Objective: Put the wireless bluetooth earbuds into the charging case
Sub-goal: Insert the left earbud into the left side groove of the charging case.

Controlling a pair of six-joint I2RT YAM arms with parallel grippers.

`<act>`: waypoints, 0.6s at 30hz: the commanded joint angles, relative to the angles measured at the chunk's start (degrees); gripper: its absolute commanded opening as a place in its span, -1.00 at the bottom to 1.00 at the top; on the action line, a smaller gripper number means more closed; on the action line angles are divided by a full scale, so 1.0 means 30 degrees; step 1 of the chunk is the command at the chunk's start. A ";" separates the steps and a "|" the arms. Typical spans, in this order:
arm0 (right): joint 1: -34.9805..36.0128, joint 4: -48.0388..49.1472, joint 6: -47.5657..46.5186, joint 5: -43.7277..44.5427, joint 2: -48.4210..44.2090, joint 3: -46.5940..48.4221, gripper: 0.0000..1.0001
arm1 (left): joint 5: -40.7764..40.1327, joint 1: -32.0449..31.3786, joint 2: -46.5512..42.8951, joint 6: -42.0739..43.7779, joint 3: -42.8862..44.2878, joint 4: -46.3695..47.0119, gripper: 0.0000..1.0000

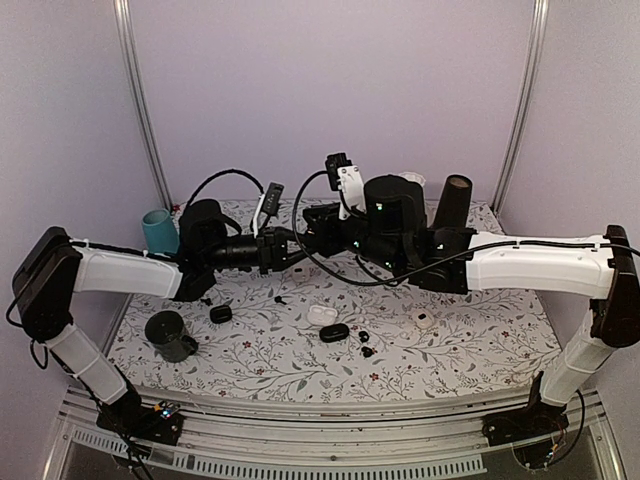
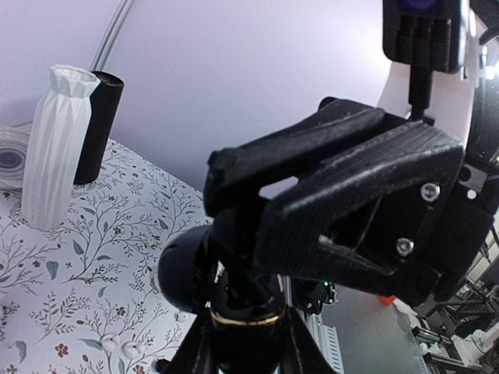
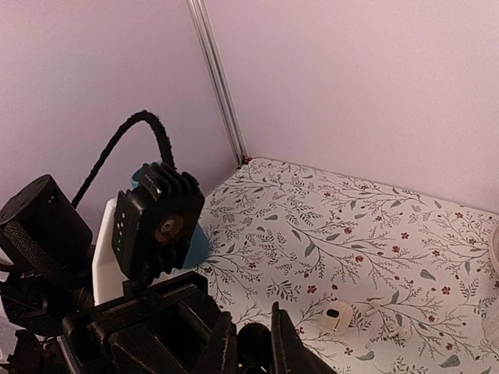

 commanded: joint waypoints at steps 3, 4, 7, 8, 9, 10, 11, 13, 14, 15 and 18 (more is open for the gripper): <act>0.0303 0.0310 -0.0371 0.0281 0.0006 -0.0215 -0.88 | -0.0377 -0.0233 -0.0776 -0.0095 0.0366 0.1006 -1.00; 0.0304 0.0306 -0.0378 0.0321 0.0030 -0.0237 -0.88 | -0.0419 -0.0246 -0.0805 -0.0095 0.0353 0.1010 -1.00; 0.0325 0.0306 -0.0380 0.0220 0.0065 -0.0215 -0.88 | -0.0525 -0.0233 -0.0890 -0.0084 0.0294 0.0996 -1.00; 0.0318 0.0306 -0.0380 0.0146 0.0089 -0.0197 -0.88 | -0.0573 -0.0246 -0.0896 -0.0053 0.0278 0.1009 -1.00; 0.0339 0.0306 -0.0358 0.0091 0.0117 -0.0165 -0.88 | -0.0605 -0.0247 -0.0904 -0.0064 0.0265 0.1011 -1.00; 0.0360 0.0306 -0.0374 0.0033 0.0139 -0.0132 -0.88 | -0.0627 -0.0248 -0.0898 -0.0040 0.0278 0.0989 -1.00; 0.0363 0.0306 -0.0339 -0.0051 0.0153 -0.0060 -0.88 | -0.0678 -0.0248 -0.0897 -0.0041 0.0291 0.0960 -1.00; 0.0447 0.0320 -0.0300 -0.0306 0.0184 -0.0009 -0.88 | -0.0874 -0.0252 -0.0897 0.0031 0.0292 0.0849 -1.00; 0.0476 0.0334 -0.0212 -0.0448 0.0199 0.0005 -0.88 | -0.0965 -0.0248 -0.0897 0.0063 0.0292 0.0789 -1.00; 0.0480 0.0350 -0.0140 -0.0613 0.0197 0.0018 -0.88 | -0.1068 -0.0233 -0.0897 0.0093 0.0292 0.0702 -1.00; 0.0508 0.0417 0.0149 -0.1011 0.0184 0.0019 -0.88 | -0.1526 -0.0248 -0.0967 0.0297 0.0318 0.0461 -1.00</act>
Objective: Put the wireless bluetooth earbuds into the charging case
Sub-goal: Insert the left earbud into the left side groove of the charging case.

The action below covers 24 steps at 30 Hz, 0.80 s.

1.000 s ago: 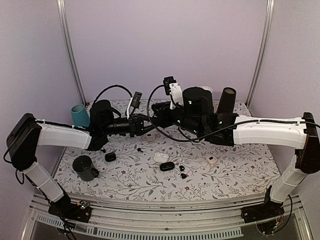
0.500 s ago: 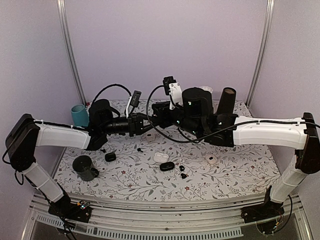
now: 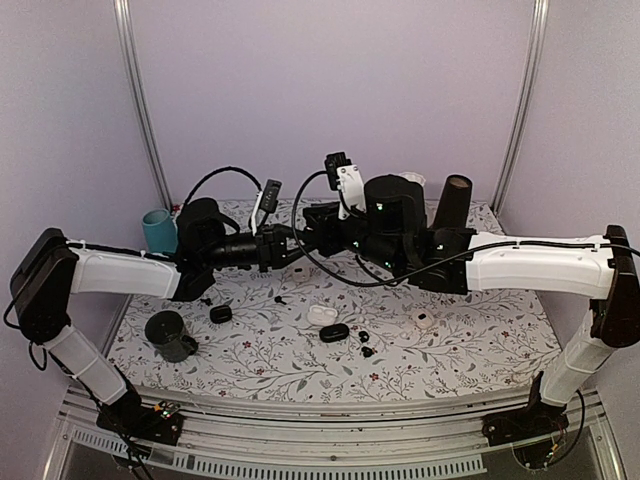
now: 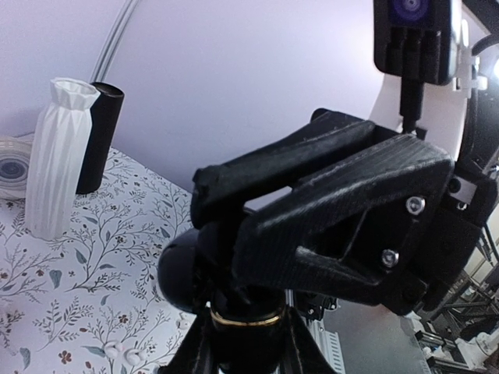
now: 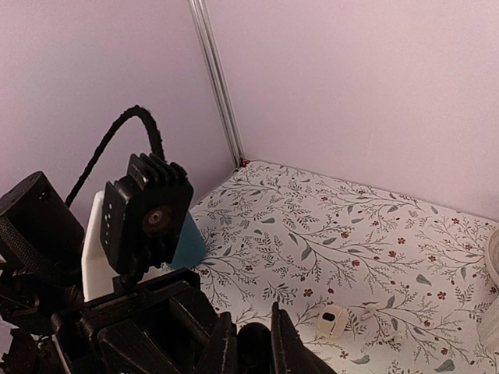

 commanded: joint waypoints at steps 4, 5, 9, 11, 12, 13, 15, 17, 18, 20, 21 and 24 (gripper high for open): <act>0.0405 0.0256 0.0828 -0.1550 0.0158 0.0037 -0.88 | -0.1612 -0.0175 -0.0818 0.0599 0.0292 0.0101 -1.00; 0.0420 0.0281 0.0932 -0.1646 0.0181 0.0028 -0.88 | -0.1707 -0.0175 -0.0867 0.0648 0.0278 0.0050 -1.00; 0.0417 0.0270 0.1153 -0.1846 0.0211 0.0039 -0.88 | -0.2115 -0.0173 -0.1043 0.0820 0.0236 -0.0042 -1.00; 0.0425 0.0260 0.1247 -0.1999 0.0255 0.0034 -0.88 | -0.2365 -0.0160 -0.1152 0.0898 0.0140 -0.0031 -1.00; 0.0448 0.0253 0.1277 -0.2057 0.0271 0.0039 -0.88 | -0.2511 -0.0173 -0.1249 0.0942 0.0079 -0.0014 -1.00; 0.0470 0.0252 0.1280 -0.2084 0.0272 0.0037 -0.88 | -0.2654 -0.0167 -0.1320 0.1010 -0.0003 0.0036 -1.00; 0.0508 0.0228 0.1288 -0.2079 0.0271 0.0027 -0.88 | -0.2849 -0.0173 -0.1475 0.1117 -0.0072 0.0030 -1.00; 0.0567 0.0183 0.1284 -0.2088 0.0299 0.0003 -0.88 | -0.3026 -0.0175 -0.1609 0.1275 -0.0117 0.0030 -1.00; 0.0591 0.0170 0.1297 -0.2105 0.0312 0.0013 -0.88 | -0.3114 -0.0167 -0.1669 0.1322 -0.0143 0.0030 -1.00; 0.0612 0.0146 0.1239 -0.2195 0.0327 0.0027 -0.87 | -0.3249 -0.0173 -0.1764 0.1489 -0.0151 0.0003 -1.00; 0.0637 0.0147 0.1212 -0.2224 0.0356 0.0052 -0.87 | -0.3299 -0.0175 -0.1776 0.1547 -0.0148 -0.0039 -1.00; 0.0716 0.0113 0.1099 -0.2276 0.0411 0.0084 -0.85 | -0.3455 -0.0167 -0.1910 0.1782 -0.0155 -0.0165 -1.00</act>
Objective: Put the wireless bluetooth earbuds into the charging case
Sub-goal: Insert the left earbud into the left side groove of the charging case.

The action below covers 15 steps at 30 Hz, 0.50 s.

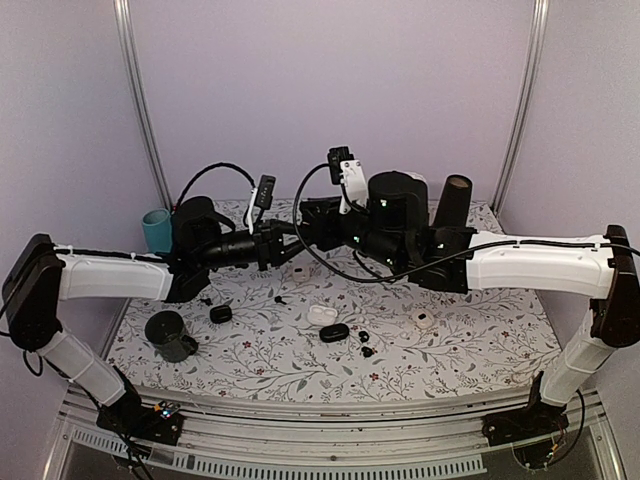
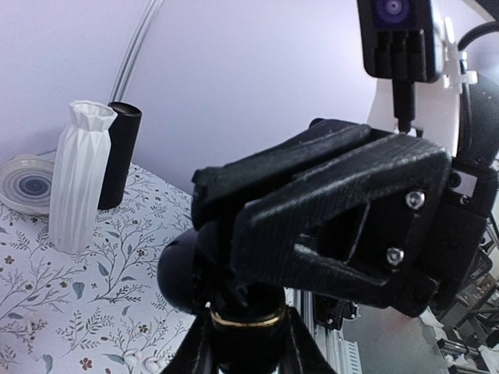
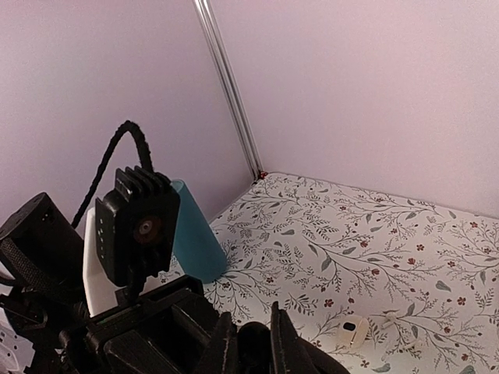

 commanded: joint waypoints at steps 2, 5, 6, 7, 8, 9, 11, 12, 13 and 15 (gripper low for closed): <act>0.0785 -0.0762 0.0095 -0.1431 0.0411 0.0107 -0.84 | -0.1670 0.0037 -0.0814 0.0714 0.0064 0.0740 -1.00; 0.0835 -0.0772 -0.0051 -0.1515 0.0422 0.0138 -0.80 | -0.1786 0.0036 -0.0885 0.1006 0.0115 0.0586 -1.00; 0.0831 -0.0773 -0.0103 -0.1554 0.0438 0.0163 -0.80 | -0.1790 0.0051 -0.0897 0.1078 0.0162 0.0459 -1.00; 0.0860 -0.0798 -0.0158 -0.1562 0.0447 0.0166 -0.79 | -0.1813 0.0035 -0.0917 0.1186 0.0194 0.0385 -1.00; 0.0871 -0.0801 -0.0173 -0.1560 0.0460 0.0188 -0.79 | -0.1859 0.0029 -0.0941 0.1284 0.0201 0.0328 -1.00; 0.0898 -0.0802 -0.0200 -0.1556 0.0468 0.0202 -0.79 | -0.1891 0.0021 -0.0956 0.1384 0.0195 0.0292 -1.00; 0.0899 -0.0775 -0.0222 -0.1538 0.0470 0.0166 -0.79 | -0.1986 0.0007 -0.1006 0.1588 0.0238 0.0232 -1.00; 0.0931 -0.0773 -0.0235 -0.1549 0.0470 0.0192 -0.79 | -0.2009 0.0011 -0.1000 0.1689 0.0251 0.0181 -1.00; 0.0920 -0.0773 -0.0237 -0.1547 0.0488 0.0195 -0.79 | -0.2038 0.0022 -0.1003 0.1804 0.0304 0.0123 -1.00; 0.0937 -0.0784 -0.0288 -0.1513 0.0499 0.0195 -0.79 | -0.2131 0.0007 -0.0980 0.2057 0.0385 0.0027 -1.00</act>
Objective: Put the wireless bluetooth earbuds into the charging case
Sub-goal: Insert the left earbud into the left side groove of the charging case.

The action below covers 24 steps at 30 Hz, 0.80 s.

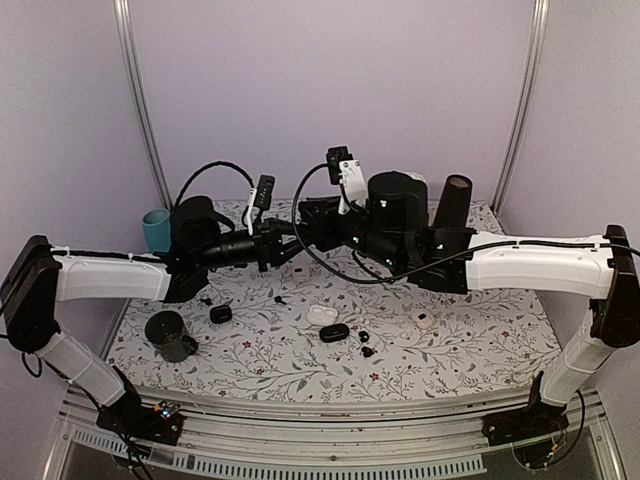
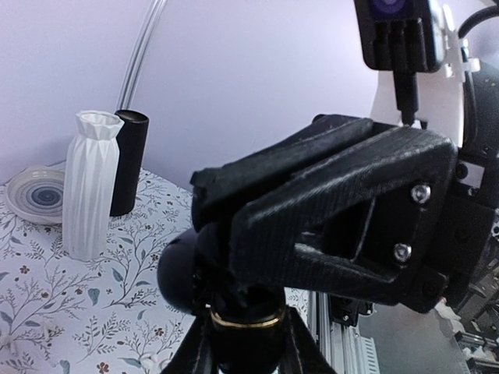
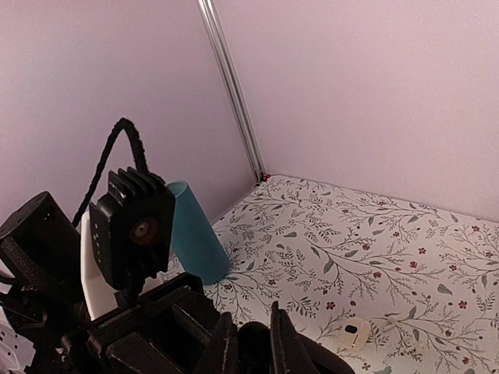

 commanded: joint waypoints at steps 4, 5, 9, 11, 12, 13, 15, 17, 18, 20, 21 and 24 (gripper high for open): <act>0.0863 -0.1097 -0.0194 -0.1219 0.0437 0.0134 -0.78 | -0.1720 0.0051 -0.0411 0.1229 0.0644 0.0571 -1.00; 0.0854 -0.1150 -0.0199 -0.1153 0.0440 0.0117 -0.78 | -0.1727 0.0051 -0.0344 0.1289 0.0696 0.0573 -1.00; 0.0858 -0.1285 -0.0275 -0.0888 0.0355 0.0061 -0.78 | -0.1807 0.0037 -0.0176 0.1475 0.0789 0.0776 -1.00; 0.0854 -0.1320 -0.0316 -0.0846 0.0324 0.0034 -0.77 | -0.1905 -0.0003 -0.0117 0.1563 0.0853 0.0819 -1.00; 0.0850 -0.1320 -0.0340 -0.0831 0.0323 0.0028 -0.78 | -0.1923 -0.0007 -0.0091 0.1598 0.0887 0.0820 -1.00; 0.0845 -0.1321 -0.0387 -0.0866 0.0301 0.0005 -0.77 | -0.1965 -0.0033 -0.0077 0.1624 0.0917 0.0835 -1.00; 0.0854 -0.1321 -0.0400 -0.0944 0.0329 0.0005 -0.77 | -0.2005 -0.0036 -0.0024 0.1673 0.0997 0.0840 -1.00; 0.0866 -0.1289 -0.0447 -0.1135 0.0351 0.0011 -0.76 | -0.2035 -0.0037 0.0016 0.1716 0.1060 0.0795 -1.00; 0.0844 -0.1269 -0.0463 -0.1267 0.0353 -0.0001 -0.76 | -0.2056 -0.0037 0.0013 0.1756 0.1066 0.0791 -1.00; 0.0865 -0.1234 -0.0493 -0.1364 0.0353 -0.0002 -0.74 | -0.2149 -0.0022 0.0024 0.1775 0.1087 0.0736 -1.00; 0.0851 -0.1236 -0.0509 -0.1394 0.0353 0.0023 -0.73 | -0.2158 -0.0035 0.0014 0.1778 0.1110 0.0711 -1.00; 0.0844 -0.1218 -0.0578 -0.1560 0.0353 0.0002 -0.71 | -0.2230 -0.0037 0.0038 0.1796 0.1121 0.0619 -1.00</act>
